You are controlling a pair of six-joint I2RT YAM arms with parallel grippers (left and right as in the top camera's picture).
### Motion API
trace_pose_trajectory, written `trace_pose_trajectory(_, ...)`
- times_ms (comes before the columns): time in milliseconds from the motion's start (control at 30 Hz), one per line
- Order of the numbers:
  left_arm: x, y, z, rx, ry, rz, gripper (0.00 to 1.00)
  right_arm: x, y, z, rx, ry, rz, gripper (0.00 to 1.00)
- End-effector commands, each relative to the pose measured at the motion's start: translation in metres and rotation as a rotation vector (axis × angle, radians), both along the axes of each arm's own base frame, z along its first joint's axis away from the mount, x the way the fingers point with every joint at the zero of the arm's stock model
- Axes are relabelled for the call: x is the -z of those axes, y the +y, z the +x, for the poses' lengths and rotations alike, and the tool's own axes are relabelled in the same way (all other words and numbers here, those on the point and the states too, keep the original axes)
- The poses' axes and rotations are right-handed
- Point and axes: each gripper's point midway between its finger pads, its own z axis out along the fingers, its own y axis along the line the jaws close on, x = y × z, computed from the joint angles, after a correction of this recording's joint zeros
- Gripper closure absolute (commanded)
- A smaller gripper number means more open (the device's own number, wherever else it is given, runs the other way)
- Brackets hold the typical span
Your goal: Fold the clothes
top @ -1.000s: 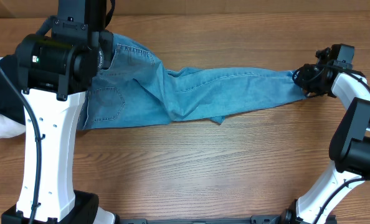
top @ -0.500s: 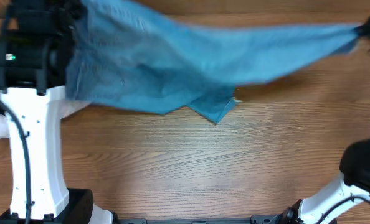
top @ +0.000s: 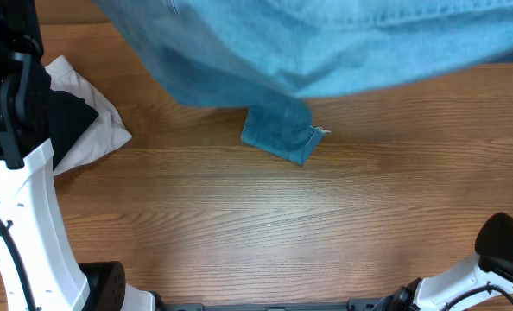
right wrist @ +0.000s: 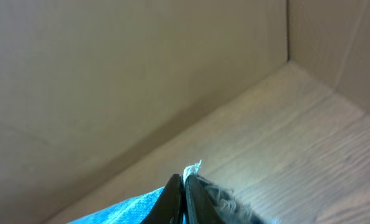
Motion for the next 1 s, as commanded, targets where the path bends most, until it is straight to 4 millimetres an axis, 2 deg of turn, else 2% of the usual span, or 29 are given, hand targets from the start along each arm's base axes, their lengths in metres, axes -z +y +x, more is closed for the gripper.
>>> trace_pose_trajectory(0, -0.006, 0.003, -0.019, -0.01, -0.002, -0.018, 0.96, 0.004, 0.014, 0.002, -0.051, 0.008, 0.038, 0.96)
trace_pose_trajectory(200, 0.027, 0.003, -0.02, -0.015, 0.138, -0.017, 0.96, 0.022, 0.017, 0.001, -0.06, 0.074, 0.069, 0.96)
trace_pose_trajectory(333, 0.046, -0.009, 0.003, 0.059, 0.183, -0.023, 0.96, 0.048, 0.009, 0.014, -0.06, 0.129, 0.105, 0.96)
trace_pose_trajectory(433, 0.068, -0.018, 0.032, 0.112, 0.228, -0.031, 0.96, 0.077, 0.005, 0.03, -0.068, 0.186, 0.139, 0.96)
trace_pose_trajectory(600, 0.125, -0.03, 0.1, 0.169, 0.318, -0.047, 0.96, 0.12, -0.001, 0.07, -0.098, 0.229, 0.161, 0.96)
trace_pose_trajectory(667, 0.151, -0.031, 0.127, 0.169, 0.345, -0.053, 0.96, 0.13, -0.006, 0.089, -0.106, 0.206, 0.147, 0.96)
trace_pose_trajectory(733, 0.168, -0.027, 0.145, 0.159, 0.346, -0.107, 0.96, 0.135, -0.012, 0.103, -0.09, 0.179, 0.157, 0.96)
trace_pose_trajectory(833, 0.172, -0.014, 0.157, 0.185, 0.309, -0.222, 0.96, 0.13, -0.034, 0.103, -0.026, 0.139, 0.184, 0.96)
trace_pose_trajectory(900, 0.161, -0.002, 0.154, 0.205, 0.265, -0.296, 0.96, 0.125, -0.053, 0.093, 0.007, 0.12, 0.186, 0.96)
trace_pose_trajectory(967, 0.149, -0.001, 0.148, 0.281, 0.245, -0.338, 0.96, 0.125, -0.066, 0.08, 0.023, 0.126, 0.202, 0.96)
